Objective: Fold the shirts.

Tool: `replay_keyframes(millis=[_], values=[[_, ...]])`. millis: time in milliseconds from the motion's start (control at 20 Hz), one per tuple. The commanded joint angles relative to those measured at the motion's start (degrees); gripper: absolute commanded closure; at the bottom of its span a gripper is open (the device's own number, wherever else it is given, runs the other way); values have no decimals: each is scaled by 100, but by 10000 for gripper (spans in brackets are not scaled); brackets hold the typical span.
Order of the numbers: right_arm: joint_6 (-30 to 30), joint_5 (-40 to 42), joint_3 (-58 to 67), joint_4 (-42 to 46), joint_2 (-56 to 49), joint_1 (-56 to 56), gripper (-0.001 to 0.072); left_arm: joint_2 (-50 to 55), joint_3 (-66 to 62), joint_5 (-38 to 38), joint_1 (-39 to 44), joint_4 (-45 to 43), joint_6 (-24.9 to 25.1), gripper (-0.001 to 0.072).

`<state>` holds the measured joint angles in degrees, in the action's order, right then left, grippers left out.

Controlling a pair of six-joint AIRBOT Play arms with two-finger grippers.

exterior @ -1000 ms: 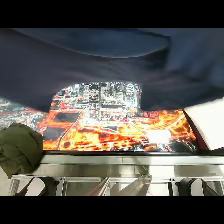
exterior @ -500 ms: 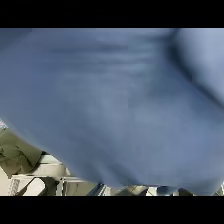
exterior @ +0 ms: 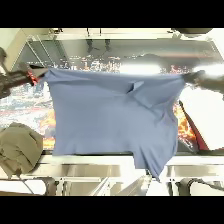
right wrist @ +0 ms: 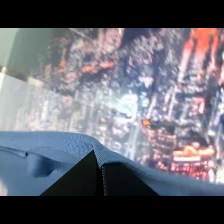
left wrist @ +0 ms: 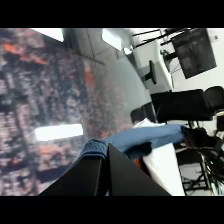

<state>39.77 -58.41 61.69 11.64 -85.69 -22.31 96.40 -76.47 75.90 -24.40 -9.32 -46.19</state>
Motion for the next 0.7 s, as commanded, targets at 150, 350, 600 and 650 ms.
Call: replay_keyframes(millis=[150, 350, 600, 650], values=[[-549, 258, 1104, -831, -2214, 295, 699, 2393, -1928, 363, 140, -321, -164, 698], [-505, 245, 1631, -887, -2461, 308, 699, 2981, -2997, 361, 192, -358, -420, 698], [-223, -162, 1633, -232, -2457, 214, 699, 3051, -3877, 258, 431, -2214, -555, 698], [13, -162, 1626, 157, -2457, 216, 699, 3049, -3965, 240, 514, -2623, -577, 698]])
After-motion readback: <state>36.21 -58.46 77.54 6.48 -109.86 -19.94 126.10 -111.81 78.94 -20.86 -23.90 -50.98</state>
